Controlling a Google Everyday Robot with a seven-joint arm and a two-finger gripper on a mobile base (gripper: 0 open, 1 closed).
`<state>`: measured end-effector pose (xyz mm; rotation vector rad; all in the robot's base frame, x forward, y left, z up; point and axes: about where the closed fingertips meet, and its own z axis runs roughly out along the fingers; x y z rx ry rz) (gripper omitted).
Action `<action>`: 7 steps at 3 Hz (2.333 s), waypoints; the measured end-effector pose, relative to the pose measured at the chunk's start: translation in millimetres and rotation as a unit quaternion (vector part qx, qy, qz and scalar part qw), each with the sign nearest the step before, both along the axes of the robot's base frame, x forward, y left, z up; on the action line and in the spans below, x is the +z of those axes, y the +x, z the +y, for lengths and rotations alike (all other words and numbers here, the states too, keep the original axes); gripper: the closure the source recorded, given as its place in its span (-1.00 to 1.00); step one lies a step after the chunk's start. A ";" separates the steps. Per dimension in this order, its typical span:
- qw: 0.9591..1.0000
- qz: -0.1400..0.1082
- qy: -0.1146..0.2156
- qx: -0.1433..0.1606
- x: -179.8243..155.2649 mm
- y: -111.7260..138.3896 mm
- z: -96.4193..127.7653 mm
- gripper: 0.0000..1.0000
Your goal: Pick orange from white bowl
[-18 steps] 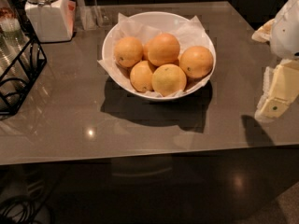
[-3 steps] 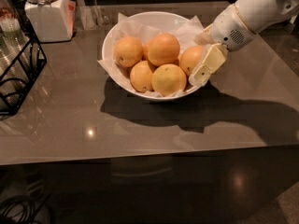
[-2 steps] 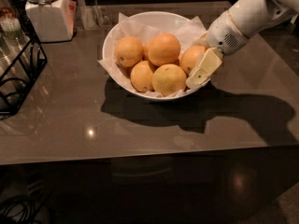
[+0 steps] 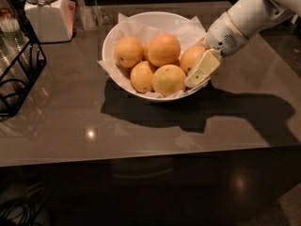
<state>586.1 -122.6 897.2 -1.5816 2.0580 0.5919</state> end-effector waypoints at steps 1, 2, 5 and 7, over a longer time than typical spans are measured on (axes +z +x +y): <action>1.000 0.000 0.000 0.000 4.1 -0.7 -0.9 0.40; 1.000 0.000 0.000 0.000 6.1 -0.8 -3.2 0.86; 0.998 -0.058 -0.008 -0.012 37.8 -25.7 -13.9 1.00; 0.980 -0.189 -0.004 -0.056 109.7 -125.3 -46.2 1.00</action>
Offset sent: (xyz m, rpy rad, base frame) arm -0.0252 -0.0097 0.0436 -0.0339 -0.1576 -0.0023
